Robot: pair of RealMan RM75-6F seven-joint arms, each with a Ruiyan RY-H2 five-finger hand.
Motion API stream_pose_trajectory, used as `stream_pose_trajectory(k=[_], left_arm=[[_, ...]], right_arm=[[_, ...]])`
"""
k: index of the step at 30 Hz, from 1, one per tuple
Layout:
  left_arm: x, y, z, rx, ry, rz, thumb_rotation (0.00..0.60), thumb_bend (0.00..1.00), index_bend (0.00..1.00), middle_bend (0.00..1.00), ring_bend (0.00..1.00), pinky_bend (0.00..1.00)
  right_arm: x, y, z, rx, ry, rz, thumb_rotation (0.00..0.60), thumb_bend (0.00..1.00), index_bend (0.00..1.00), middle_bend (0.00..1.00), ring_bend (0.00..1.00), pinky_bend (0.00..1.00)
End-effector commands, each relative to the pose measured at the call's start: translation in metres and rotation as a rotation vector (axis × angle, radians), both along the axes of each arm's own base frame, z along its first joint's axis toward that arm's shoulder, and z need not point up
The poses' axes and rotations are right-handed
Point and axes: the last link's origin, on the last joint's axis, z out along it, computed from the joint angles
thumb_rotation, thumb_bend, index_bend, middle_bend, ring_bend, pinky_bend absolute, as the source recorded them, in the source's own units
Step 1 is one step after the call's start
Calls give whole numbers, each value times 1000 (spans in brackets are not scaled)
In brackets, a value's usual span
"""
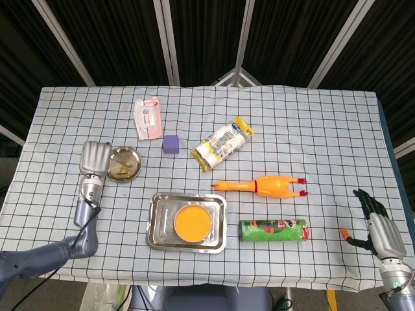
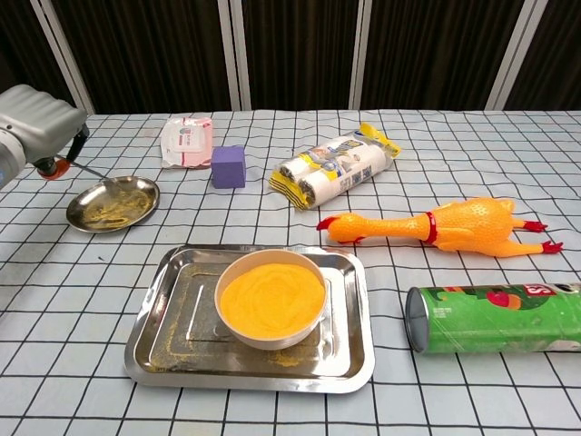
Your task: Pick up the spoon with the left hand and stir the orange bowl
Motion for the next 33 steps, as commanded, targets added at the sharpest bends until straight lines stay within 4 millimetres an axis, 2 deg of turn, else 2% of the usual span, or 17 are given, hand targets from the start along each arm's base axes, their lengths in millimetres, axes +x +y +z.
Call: stream_pose_trajectory(k=[1,6,13,18,23,28,30,33], left_arm=[[-16,0,-8,-26,-4,32,600,904,754,967,872,920],[-28,0,-13,-38,-11,50,600,867,741,956,868,920],[-34,1,-13,-27,-28,49,600,665,570,921,858,916],[-35,0,-8,-17,-35,44,600,450,401,895,857,915],[-33,-3,-5,-14,-44,39,600,295,336,879,856,915],[-28,-8,0,-8,-58,18,600,260,299,867,851,911],[-26,-11,3,-2,-84,9,600,260,284,833,823,889],[-23,-20,11,7,-133,-12,600,260,220,669,691,777]], right_arm=[[0,0,-1,8,0,-9,600,370,0,0,0,0],[-1,-1,-2,14,-7,-26,600,370,0,0,0,0],[-1,-2,-2,17,-6,-29,600,370,0,0,0,0],[0,-1,-2,16,-7,-29,600,370,0,0,0,0],[1,-1,-1,12,-13,-25,600,370,0,0,0,0],[1,0,-1,12,-11,-19,600,370,0,0,0,0],[1,0,-1,11,-8,-16,600,371,0,0,0,0],[2,1,-1,12,-3,-9,600,371,0,0,0,0]])
